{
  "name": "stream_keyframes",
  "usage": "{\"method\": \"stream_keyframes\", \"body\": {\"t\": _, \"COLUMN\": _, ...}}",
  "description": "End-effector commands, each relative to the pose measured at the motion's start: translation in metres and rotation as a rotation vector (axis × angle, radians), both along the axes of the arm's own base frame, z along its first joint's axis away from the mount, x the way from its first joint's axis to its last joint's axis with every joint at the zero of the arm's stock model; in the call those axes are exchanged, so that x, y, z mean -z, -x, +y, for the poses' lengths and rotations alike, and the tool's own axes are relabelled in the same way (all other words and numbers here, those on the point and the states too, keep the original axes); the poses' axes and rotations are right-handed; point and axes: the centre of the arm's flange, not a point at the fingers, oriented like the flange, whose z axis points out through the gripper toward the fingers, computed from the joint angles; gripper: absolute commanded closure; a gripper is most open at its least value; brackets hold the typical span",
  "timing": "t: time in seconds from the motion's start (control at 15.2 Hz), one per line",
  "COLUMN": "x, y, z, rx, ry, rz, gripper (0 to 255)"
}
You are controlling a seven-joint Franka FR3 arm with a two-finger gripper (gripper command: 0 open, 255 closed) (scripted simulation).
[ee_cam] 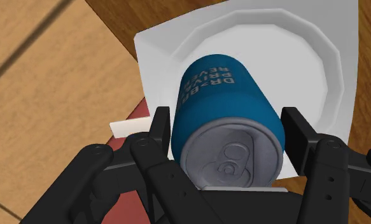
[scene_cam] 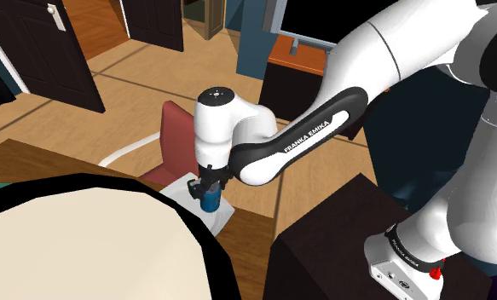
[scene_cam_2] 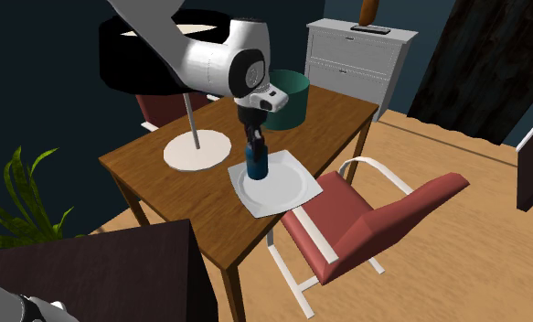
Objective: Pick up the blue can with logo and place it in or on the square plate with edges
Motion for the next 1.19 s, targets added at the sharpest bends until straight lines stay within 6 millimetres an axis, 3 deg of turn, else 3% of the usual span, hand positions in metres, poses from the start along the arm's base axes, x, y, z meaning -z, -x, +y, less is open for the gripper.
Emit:
{"method": "stream_keyframes", "body": {"t": 0.0, "x": -0.004, "y": -0.022, "z": 0.018, "rx": 0.0, "ry": 0.001, "rz": 0.0, "gripper": 255}}
{"method": "stream_keyframes", "body": {"t": 0.26, "x": -0.011, "y": -0.065, "z": 0.056, "rx": 0.0, "ry": 0.001, "rz": 0.0, "gripper": 255}}
{"method": "stream_keyframes", "body": {"t": 1.12, "x": 0.057, "y": -0.065, "z": 0.056, "rx": 0.0, "ry": 0.001, "rz": 0.0, "gripper": 255}}
